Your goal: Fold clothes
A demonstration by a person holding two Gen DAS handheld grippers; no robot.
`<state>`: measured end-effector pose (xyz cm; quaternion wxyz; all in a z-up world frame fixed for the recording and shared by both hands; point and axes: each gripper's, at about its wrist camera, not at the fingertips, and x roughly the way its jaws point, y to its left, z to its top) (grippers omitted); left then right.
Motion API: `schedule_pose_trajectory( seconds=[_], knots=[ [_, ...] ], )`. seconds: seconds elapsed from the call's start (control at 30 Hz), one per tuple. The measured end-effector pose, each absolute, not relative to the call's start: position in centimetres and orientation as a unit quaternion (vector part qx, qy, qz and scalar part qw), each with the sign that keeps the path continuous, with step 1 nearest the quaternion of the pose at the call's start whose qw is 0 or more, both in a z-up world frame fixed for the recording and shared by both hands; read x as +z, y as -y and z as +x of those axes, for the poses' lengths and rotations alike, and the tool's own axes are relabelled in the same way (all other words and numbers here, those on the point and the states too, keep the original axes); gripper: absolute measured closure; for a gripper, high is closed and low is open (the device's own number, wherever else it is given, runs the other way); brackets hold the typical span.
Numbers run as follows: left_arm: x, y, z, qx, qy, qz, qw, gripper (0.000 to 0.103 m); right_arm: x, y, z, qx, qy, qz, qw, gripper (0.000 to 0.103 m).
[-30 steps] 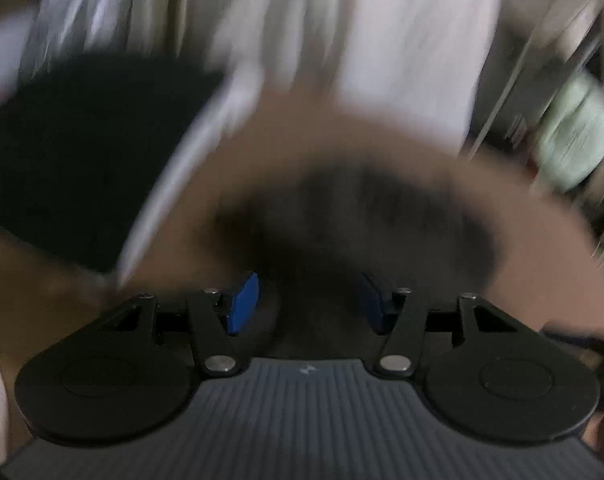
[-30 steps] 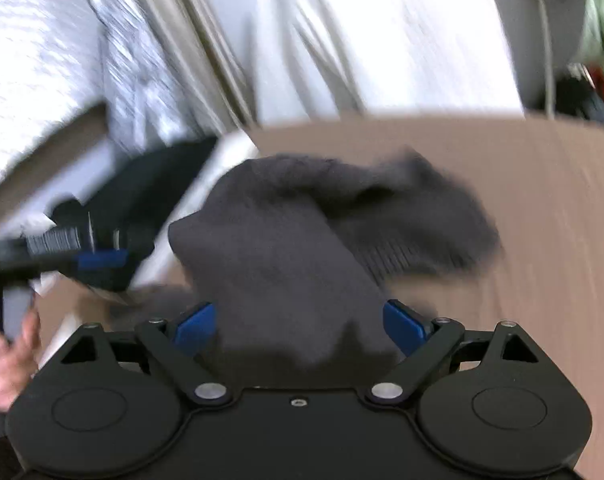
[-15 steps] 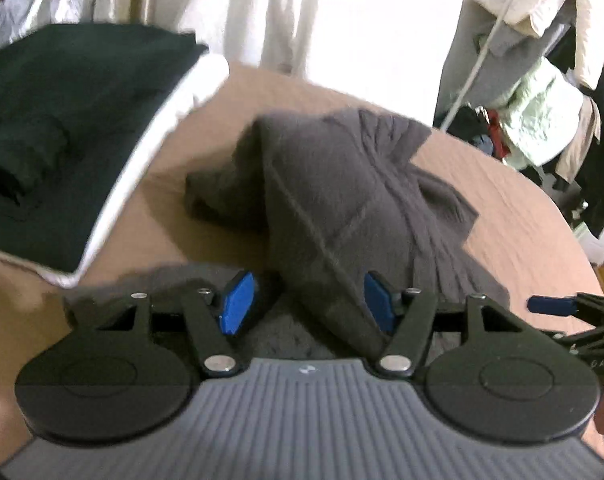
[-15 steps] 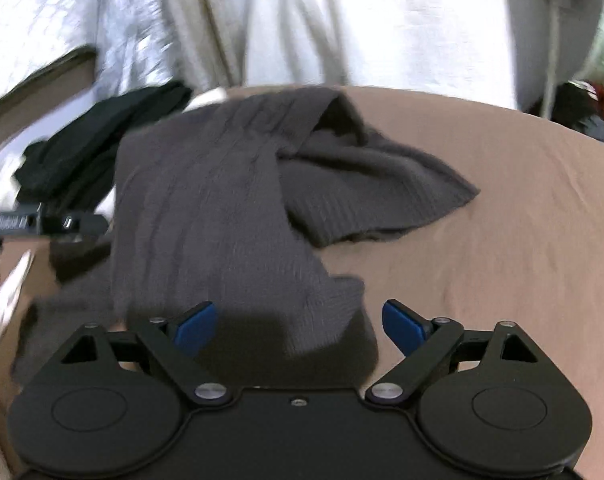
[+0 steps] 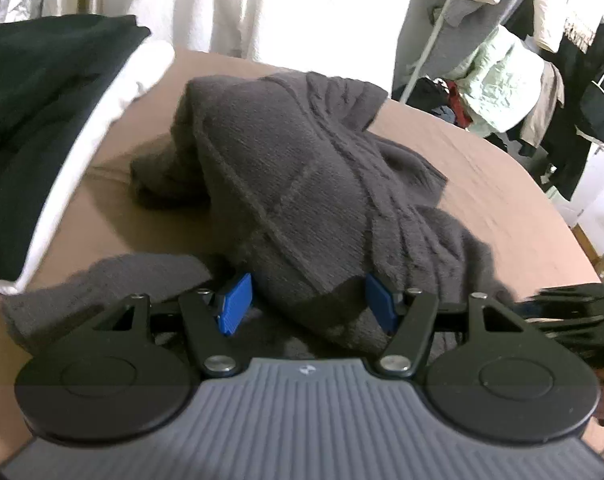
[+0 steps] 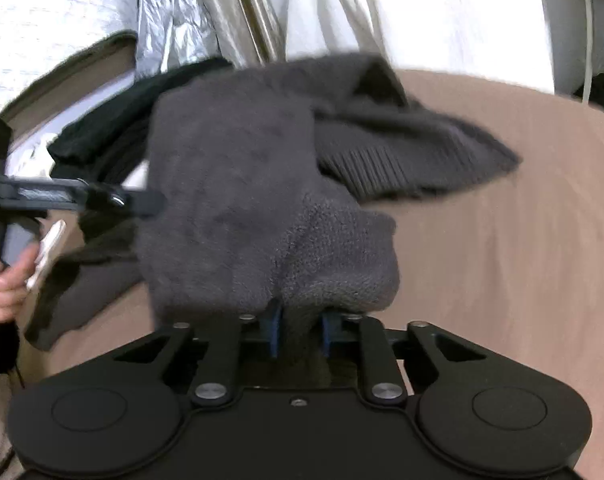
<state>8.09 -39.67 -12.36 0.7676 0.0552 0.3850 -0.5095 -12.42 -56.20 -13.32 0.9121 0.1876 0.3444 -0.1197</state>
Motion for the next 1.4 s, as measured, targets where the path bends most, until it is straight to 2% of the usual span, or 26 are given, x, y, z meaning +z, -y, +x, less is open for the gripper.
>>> schedule_pose_trajectory(
  seconds=[0.1, 0.17, 0.27, 0.4, 0.57, 0.77, 0.8, 0.83, 0.93, 1.13, 1.17, 1.2, 1.23, 1.27, 1.3, 1.33, 1.4],
  knots=[
    [-11.3, 38.7, 9.0, -0.493, -0.37, 0.053, 0.786, 0.043, -10.7, 56.3, -12.5, -0.072, -0.276, 0.295, 0.912, 0.084],
    [-10.4, 37.9, 9.6, -0.496, -0.353, 0.043, 0.792, 0.043, -9.8, 56.0, -11.3, -0.034, -0.264, 0.296, 0.917, 0.084],
    [-10.1, 37.2, 11.0, -0.508, -0.381, -0.004, 0.772, 0.045, -10.4, 54.9, -9.1, -0.025, -0.306, 0.262, 0.915, 0.085],
    [-10.8, 37.1, 11.6, -0.514, -0.405, -0.038, 0.755, 0.045, -10.8, 53.0, -9.0, -0.023, -0.317, 0.255, 0.913, 0.086],
    [-10.9, 37.3, 12.1, -0.488, -0.365, -0.059, 0.79, 0.045, -6.4, 52.9, -8.4, -0.156, -0.314, 0.075, 0.934, 0.089],
    [-11.0, 37.8, 13.0, -0.489, -0.36, -0.074, 0.791, 0.044, -1.2, 59.5, -6.6, -0.281, -0.291, 0.071, 0.912, 0.094],
    [-11.0, 37.7, 12.8, -0.49, -0.355, -0.069, 0.793, 0.044, -0.2, 60.2, -5.7, -0.319, -0.281, 0.027, 0.905, 0.103],
    [-10.9, 37.7, 12.7, -0.489, -0.348, -0.062, 0.797, 0.044, 0.7, 60.9, -4.8, -0.352, -0.273, -0.013, 0.895, 0.103],
    [-10.9, 37.8, 12.3, -0.49, -0.329, -0.044, 0.806, 0.044, -0.3, 60.9, -3.5, -0.302, -0.33, 0.02, 0.894, 0.102],
    [-12.7, 39.5, 13.0, -0.532, -0.359, -0.051, 0.765, 0.045, -2.3, 60.8, -1.0, -0.197, -0.437, 0.085, 0.874, 0.084],
    [-12.9, 39.8, 13.0, -0.547, -0.36, -0.053, 0.754, 0.051, -2.6, 60.8, -0.6, -0.179, -0.454, 0.095, 0.868, 0.079],
    [-13.0, 40.1, 12.8, -0.569, -0.351, -0.05, 0.742, 0.081, -2.9, 60.8, -0.2, -0.161, -0.47, 0.106, 0.861, 0.073],
    [-13.1, 40.4, 12.6, -0.591, -0.342, -0.048, 0.729, 0.087, -3.3, 60.8, 0.3, -0.143, -0.486, 0.116, 0.854, 0.061],
    [-13.2, 40.7, 12.4, -0.609, -0.33, -0.045, 0.72, 0.086, -3.6, 60.8, 0.7, -0.124, -0.502, 0.127, 0.847, 0.052],
    [-13.2, 41.2, 12.1, -0.618, -0.319, -0.04, 0.717, 0.088, -4.0, 60.6, 1.1, -0.107, -0.518, 0.132, 0.839, 0.048],
    [-13.3, 41.6, 12.0, -0.624, -0.316, -0.037, 0.714, 0.088, -5.2, 58.4, 1.6, -0.096, -0.541, 0.085, 0.831, 0.041],
    [-13.8, 42.0, 12.3, -0.626, -0.32, -0.047, 0.709, 0.088, -7.4, 54.2, 2.2, -0.072, -0.571, -0.002, 0.818, 0.04]
  ],
)
